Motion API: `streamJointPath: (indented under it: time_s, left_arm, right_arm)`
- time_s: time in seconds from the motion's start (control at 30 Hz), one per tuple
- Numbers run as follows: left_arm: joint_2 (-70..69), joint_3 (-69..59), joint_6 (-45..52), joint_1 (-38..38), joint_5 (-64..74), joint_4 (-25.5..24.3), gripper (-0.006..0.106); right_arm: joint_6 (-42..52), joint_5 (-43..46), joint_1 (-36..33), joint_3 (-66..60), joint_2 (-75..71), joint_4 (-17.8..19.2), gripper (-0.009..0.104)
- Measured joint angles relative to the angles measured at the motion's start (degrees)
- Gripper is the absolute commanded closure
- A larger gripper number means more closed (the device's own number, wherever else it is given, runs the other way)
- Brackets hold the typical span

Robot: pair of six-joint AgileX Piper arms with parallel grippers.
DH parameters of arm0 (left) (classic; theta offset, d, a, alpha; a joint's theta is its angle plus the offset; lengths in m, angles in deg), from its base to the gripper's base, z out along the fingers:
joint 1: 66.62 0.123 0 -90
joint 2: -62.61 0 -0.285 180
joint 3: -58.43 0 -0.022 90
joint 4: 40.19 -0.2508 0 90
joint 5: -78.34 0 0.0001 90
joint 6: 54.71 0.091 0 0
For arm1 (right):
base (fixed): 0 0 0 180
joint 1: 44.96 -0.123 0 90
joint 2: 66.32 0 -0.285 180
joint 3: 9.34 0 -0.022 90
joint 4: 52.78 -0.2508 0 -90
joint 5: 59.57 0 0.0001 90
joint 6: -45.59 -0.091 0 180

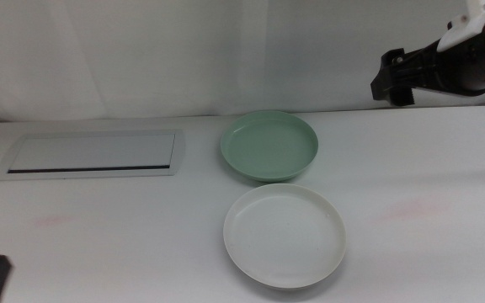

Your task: Stack the three bowls on top of each other.

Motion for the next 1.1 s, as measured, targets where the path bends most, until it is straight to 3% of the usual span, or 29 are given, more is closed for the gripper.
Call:
streamJointPath:
  time_s: [0.23, 0.53, 1.1]
  left_arm:
    - [-9.49, 0.00, 0.00, 6.58, -0.19, 0.00, 0.103]
    - [-9.60, 0.00, 0.00, 6.71, -0.35, 0.00, 0.103]
    - [-9.60, 0.00, 0.00, 6.71, -0.35, 0.00, 0.103]
  right_arm:
    - [-1.57, -1.37, 0.00, 5.16, 7.54, 0.37, 0.001]
    - [-2.85, -7.58, 0.00, 21.43, 22.51, -1.81, 0.001]
    - [-6.19, -12.67, 0.00, 35.22, 42.00, -2.68, 0.001]
